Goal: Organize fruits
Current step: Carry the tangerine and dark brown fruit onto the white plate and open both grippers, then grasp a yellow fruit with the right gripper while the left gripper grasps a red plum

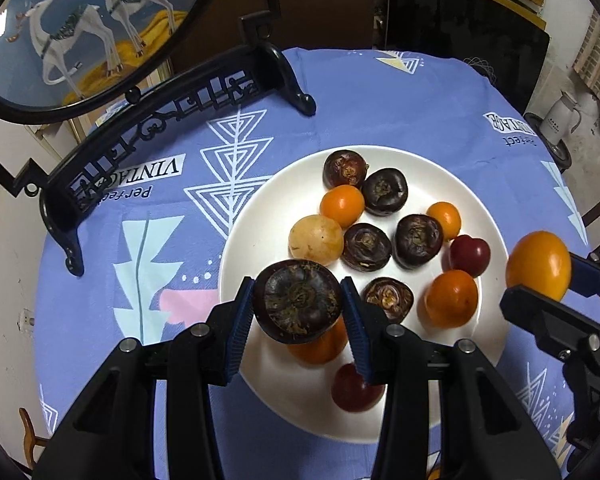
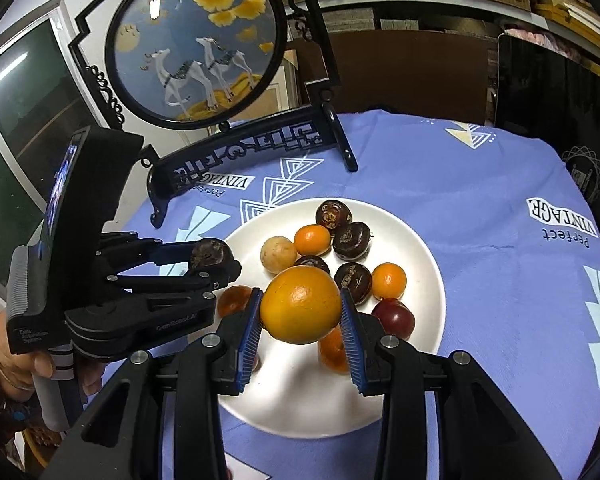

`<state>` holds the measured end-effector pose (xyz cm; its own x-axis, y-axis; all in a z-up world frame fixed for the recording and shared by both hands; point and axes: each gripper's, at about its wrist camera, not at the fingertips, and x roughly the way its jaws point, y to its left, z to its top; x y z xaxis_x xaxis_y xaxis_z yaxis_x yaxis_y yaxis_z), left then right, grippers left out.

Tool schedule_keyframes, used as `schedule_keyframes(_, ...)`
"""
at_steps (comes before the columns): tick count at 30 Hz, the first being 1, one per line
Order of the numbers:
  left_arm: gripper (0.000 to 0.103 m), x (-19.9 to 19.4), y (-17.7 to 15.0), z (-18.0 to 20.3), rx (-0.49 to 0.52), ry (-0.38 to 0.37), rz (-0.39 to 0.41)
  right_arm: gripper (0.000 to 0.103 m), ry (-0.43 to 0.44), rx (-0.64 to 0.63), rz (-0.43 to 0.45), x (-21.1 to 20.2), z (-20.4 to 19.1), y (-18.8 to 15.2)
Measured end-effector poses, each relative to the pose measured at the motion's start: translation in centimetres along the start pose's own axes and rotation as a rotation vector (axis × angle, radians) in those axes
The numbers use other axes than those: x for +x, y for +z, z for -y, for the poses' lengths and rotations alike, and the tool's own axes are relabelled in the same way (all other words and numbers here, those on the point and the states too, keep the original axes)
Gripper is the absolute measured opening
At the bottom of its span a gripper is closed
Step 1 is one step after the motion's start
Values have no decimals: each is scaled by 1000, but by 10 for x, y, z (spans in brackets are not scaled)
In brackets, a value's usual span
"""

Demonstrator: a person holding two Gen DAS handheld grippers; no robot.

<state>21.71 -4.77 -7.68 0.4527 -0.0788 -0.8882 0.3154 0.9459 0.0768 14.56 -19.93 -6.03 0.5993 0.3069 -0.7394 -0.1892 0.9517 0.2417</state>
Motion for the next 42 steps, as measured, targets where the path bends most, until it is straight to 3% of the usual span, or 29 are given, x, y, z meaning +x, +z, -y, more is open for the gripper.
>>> schedule_keyframes(20,43,22,9,1,11,9,-19,39,-6,27,-28,30,13,9)
schedule_keyframes(21,44,22,9,1,11,15,-17,39,-2,26,-36,32,13,10)
schedule_keyframes(23,54,21,9,1,9,25,-10,49,-24,21,-30,32,12,11)
schedule_keyframes(25,61,17,9,-1,5,35,3,54,-24,22,-10,27,11,13)
schedule_keyframes(37,62,-13,1,3,19,32,39,56,-26,7,25,-15,4,5)
schedule_keyframes(42,66,-37,-13,-2,19,30,67,62,-14,-22,23,-40,-3,-21)
